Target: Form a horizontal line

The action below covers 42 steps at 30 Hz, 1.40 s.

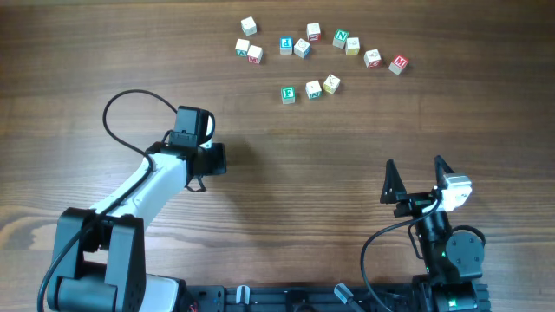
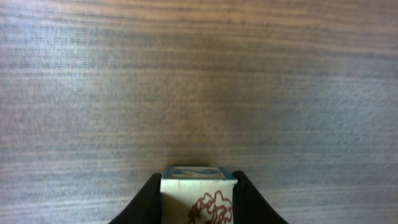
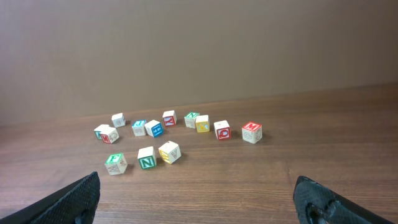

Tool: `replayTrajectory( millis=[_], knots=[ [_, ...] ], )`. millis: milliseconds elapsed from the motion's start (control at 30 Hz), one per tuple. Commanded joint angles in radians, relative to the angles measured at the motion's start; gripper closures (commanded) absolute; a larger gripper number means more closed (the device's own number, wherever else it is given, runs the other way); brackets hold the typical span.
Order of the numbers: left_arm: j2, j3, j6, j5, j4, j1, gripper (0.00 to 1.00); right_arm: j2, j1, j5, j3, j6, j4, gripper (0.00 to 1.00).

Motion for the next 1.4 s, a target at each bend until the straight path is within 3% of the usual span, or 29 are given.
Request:
replayTrajectory(
  millis=[0, 133, 333, 433, 500, 733, 800, 933, 1033, 1067, 1133, 1300, 1367],
  knots=[
    [0.009, -0.005, 0.020, 0.016, 0.019, -0.004, 0.70, -0.005, -0.006, -0.006, -0.001, -0.012, 0.003, 0.00],
    [0.009, -0.005, 0.020, 0.017, 0.014, -0.004, 0.57, -0.005, -0.006, -0.006, -0.001, -0.012, 0.003, 0.00],
    [0.001, -0.003, 0.020, 0.017, 0.014, -0.004, 0.49, -0.005, -0.006, -0.006, -0.001, -0.012, 0.003, 0.00],
    [-0.067, 0.035, 0.015, 0.018, -0.041, -0.004, 0.14, -0.005, -0.006, -0.006, -0.001, -0.012, 0.003, 0.00],
    [-0.146, 0.075, 0.014, 0.018, -0.111, -0.004, 0.00, -0.005, -0.006, -0.006, -0.001, -0.012, 0.003, 0.00],
    [-0.450, 0.103, 0.011, 0.018, -0.192, -0.004, 0.00, -0.005, -0.006, 0.028, -0.001, 0.015, 0.061, 0.00],
    [-0.495, 0.103, 0.012, 0.018, -0.222, -0.004, 0.00, -0.005, -0.006, -0.003, -0.001, 0.155, 0.031, 0.00],
    [-0.496, 0.103, 0.012, 0.018, -0.230, -0.004, 0.00, 0.002, -0.006, -0.212, -0.001, 0.703, 0.018, 0.00],
    [-0.496, 0.103, -0.008, 0.025, -0.235, -0.004, 0.00, 0.009, -0.006, -0.259, -0.001, 0.818, 0.023, 0.00],
    [-0.496, 0.103, -0.019, 0.025, -0.235, -0.004, 0.00, 0.009, -0.006, -0.274, -0.001, 0.822, 0.035, 0.00],
    [-0.496, 0.103, -0.034, 0.025, -0.241, -0.004, 0.00, 0.009, -0.006, -0.404, 0.006, 0.631, 0.140, 0.00],
    [-0.496, 0.103, -0.034, 0.025, -0.242, -0.004, 0.00, 0.074, -0.006, -0.365, 0.147, 0.534, 0.087, 0.01],
    [-0.496, 0.103, -0.034, 0.025, -0.242, -0.004, 0.00, 0.191, -0.006, -0.349, 0.244, 0.459, 0.026, 0.01]
  ],
)
